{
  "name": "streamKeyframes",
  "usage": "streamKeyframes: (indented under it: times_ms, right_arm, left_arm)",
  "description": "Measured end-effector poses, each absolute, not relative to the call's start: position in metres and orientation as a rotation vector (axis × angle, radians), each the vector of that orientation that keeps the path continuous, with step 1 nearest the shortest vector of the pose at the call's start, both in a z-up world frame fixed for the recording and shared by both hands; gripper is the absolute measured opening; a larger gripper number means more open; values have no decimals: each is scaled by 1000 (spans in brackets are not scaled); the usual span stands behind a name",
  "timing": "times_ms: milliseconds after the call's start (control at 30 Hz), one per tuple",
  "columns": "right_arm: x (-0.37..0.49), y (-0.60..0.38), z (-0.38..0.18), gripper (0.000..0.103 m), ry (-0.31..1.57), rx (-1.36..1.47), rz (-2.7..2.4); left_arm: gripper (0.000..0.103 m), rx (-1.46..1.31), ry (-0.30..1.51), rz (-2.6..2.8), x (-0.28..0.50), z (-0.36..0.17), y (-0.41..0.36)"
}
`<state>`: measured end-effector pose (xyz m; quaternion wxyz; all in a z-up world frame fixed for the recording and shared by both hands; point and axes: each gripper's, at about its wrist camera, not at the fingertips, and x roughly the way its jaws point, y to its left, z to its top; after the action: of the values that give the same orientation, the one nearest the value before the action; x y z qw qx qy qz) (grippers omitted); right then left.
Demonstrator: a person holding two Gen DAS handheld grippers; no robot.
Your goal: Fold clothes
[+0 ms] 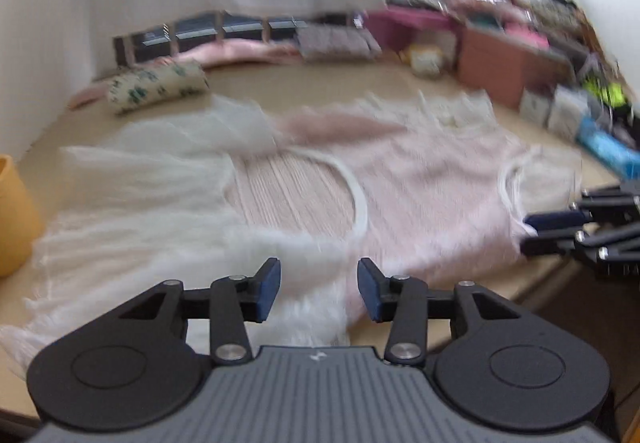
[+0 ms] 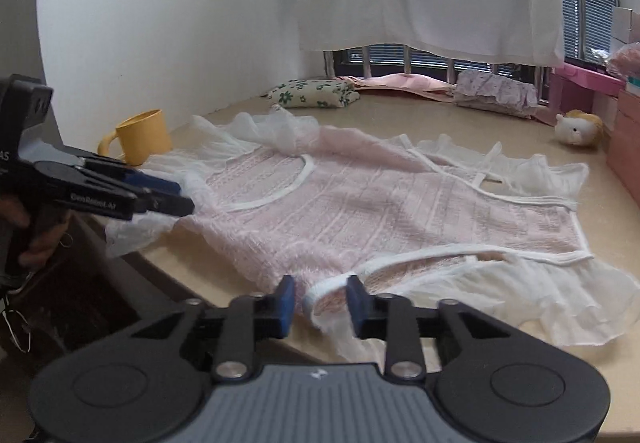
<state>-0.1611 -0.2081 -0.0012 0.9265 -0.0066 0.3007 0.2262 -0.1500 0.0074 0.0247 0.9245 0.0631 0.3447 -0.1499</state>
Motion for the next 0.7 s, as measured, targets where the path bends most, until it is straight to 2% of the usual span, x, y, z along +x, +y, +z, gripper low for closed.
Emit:
streamKeyframes:
  times_ms: [67, 133, 200, 267, 367, 433, 467, 533, 567, 633, 700]
  right_arm:
    - [-165, -211, -5, 6, 618, -22, 459]
    - [-170, -216, -2, 5, 655, -25, 455]
    - [-174, -222, 8, 6, 691, -32, 448]
    - [-179, -225, 19, 17, 675, -30, 436]
    - [-179, -218, 27, 17, 595, 2, 440]
    - [-167, -208, 20, 14, 586, 42, 439]
    - [-158, -201, 13, 13, 629, 34, 431]
    - [-152, -194, 6, 9, 673, -3, 406]
    - [-154, -196, 11, 14, 659, -10, 410]
    - [-147, -208, 33, 15, 634, 5, 434]
    - [-127, -218, 61, 23, 596, 4, 427]
  left_arm:
    - [58, 151, 699, -310, -153, 19, 13]
    - [69, 154, 710, -328, -154, 17, 21]
    - [71, 144, 732, -330, -157, 21, 27]
    - [70, 111, 700, -343, -164, 31, 26]
    - [70, 47, 618, -385, -172, 44, 13]
    - [69, 47, 639, -419, -166, 38, -6]
    - [57, 84, 684, -407, -160, 32, -15]
    - [46, 123, 718, -395, -154, 35, -14]
    - [46, 111, 717, -403, -152, 43, -7]
    - [46, 6, 670, -413, -133, 74, 12]
    - [49, -38, 648, -409, -94, 103, 18]
